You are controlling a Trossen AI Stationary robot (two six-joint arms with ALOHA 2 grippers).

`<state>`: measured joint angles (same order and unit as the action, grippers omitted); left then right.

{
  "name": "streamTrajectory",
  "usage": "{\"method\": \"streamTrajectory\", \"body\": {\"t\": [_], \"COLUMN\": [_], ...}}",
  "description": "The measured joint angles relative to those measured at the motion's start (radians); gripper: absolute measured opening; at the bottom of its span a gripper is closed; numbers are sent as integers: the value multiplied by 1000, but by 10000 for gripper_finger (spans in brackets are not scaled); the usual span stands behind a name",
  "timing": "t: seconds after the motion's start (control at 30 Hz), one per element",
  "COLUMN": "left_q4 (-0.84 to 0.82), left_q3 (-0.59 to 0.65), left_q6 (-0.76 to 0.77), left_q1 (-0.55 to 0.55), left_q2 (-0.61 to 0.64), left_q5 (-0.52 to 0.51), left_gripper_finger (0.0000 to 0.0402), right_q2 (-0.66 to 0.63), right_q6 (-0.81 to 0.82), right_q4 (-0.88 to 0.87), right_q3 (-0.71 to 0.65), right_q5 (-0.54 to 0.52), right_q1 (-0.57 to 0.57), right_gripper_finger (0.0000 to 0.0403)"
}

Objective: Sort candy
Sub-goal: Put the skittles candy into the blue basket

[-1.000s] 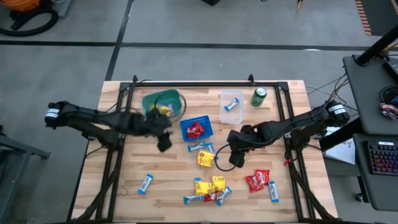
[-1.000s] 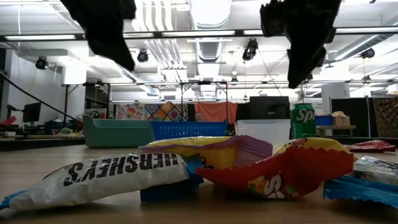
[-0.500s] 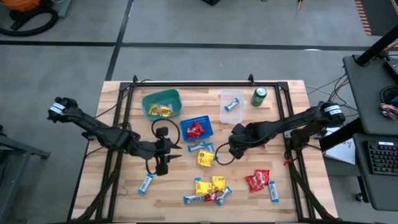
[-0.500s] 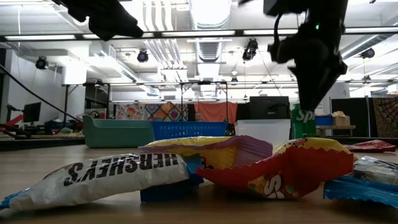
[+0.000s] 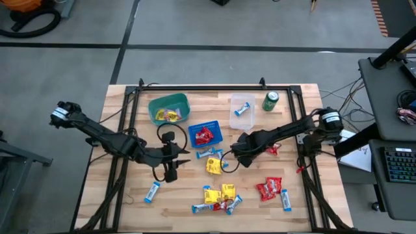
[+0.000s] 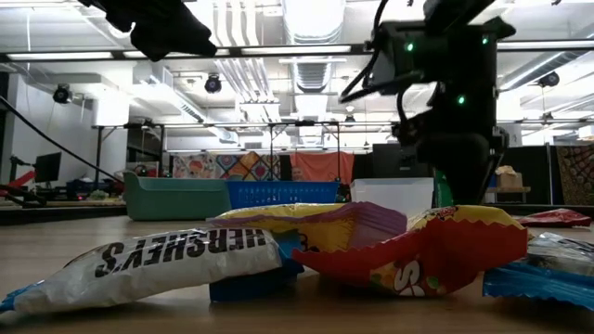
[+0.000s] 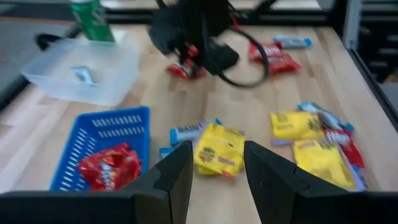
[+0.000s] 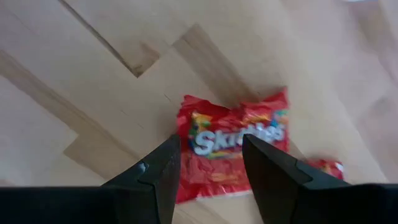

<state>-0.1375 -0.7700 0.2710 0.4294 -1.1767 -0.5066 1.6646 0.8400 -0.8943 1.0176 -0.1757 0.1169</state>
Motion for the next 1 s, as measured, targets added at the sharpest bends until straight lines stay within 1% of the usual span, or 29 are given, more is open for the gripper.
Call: {"method": "streamTrajectory", "body": {"t": [0.13,0.23,0.33,0.47,0.53,0.67,0.77,0.9,1.0], "left_q4": [38,40,40,27,8,-74,-141,-173,-173], "left_q3": [0,0,0,0,0,0,0,0,0], "left_q6": [19,61,108,196,256,412,516,596,633], "left_q1": [0,0,4,19,31,62,96,152,193], "left_q2": [-11,-24,-44,-74,-87,-97,-97,-98,-107], "left_q5": [-103,-108,-108,-108,-108,-107,-114,-139,-153], "left_gripper_finger": [127,127,127,127,127,127,127,127,127], "right_q2": [37,54,63,56,45,4,-53,-132,-193], "right_q6": [-19,-27,-47,-85,-106,-148,-166,-193,-223], "right_q4": [27,38,49,65,76,78,78,91,147], "right_q3": [0,2,3,1,1,-3,-3,-3,-3], "right_q5": [-1,-3,0,-6,-14,-6,-7,-12,-34], "right_q1": [0,1,1,-1,-2,-2,-2,-2,-5], "right_gripper_finger": [157,135,98,38,19,12,9,9,9]}}
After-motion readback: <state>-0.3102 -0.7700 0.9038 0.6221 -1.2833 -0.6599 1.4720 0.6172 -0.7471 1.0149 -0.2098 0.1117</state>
